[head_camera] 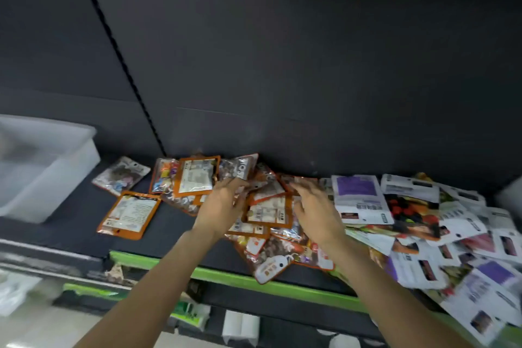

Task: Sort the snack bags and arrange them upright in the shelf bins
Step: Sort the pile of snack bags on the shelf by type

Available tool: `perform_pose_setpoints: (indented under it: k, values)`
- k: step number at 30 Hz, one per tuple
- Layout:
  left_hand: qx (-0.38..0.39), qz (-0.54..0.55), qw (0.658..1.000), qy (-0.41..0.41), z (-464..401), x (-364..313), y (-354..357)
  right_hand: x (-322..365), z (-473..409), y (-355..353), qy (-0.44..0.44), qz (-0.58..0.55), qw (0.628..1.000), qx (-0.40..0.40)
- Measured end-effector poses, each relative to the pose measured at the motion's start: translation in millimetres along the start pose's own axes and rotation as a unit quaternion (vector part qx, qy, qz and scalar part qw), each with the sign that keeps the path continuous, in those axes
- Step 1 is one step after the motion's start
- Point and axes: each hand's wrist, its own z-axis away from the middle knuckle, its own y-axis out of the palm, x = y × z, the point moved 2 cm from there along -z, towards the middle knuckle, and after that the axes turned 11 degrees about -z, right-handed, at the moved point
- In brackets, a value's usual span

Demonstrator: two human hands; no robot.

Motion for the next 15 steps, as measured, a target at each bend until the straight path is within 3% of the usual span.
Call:
perform_pose_setpoints:
  k: [4,8,11,13,15]
  values:
    - [-0.025,-0.066,0.997,-0.038,-0.2,64.4,-28.6,59.4,-27.9,53.8,-0.019,-0.008,0.998,0.052]
    - [0.117,-0.244,0.961,0.058,-21.8,101.1,-26.4,101.4,-51.8,102.8,0.016,0.014,0.997,0.075]
    - [0.213,-0.310,0.919,0.116,-38.4,129.9,-25.9,115.8,-59.9,126.4,0.072,0.087,0.990,0.086]
    - [0.220,-0.339,0.908,0.113,-42.8,154.5,-28.2,120.9,-63.7,135.3,0.096,0.132,0.983,0.079]
    - [0.211,-0.323,0.921,0.060,-36.0,186.1,-35.0,124.6,-66.7,140.6,0.115,0.141,0.981,0.071]
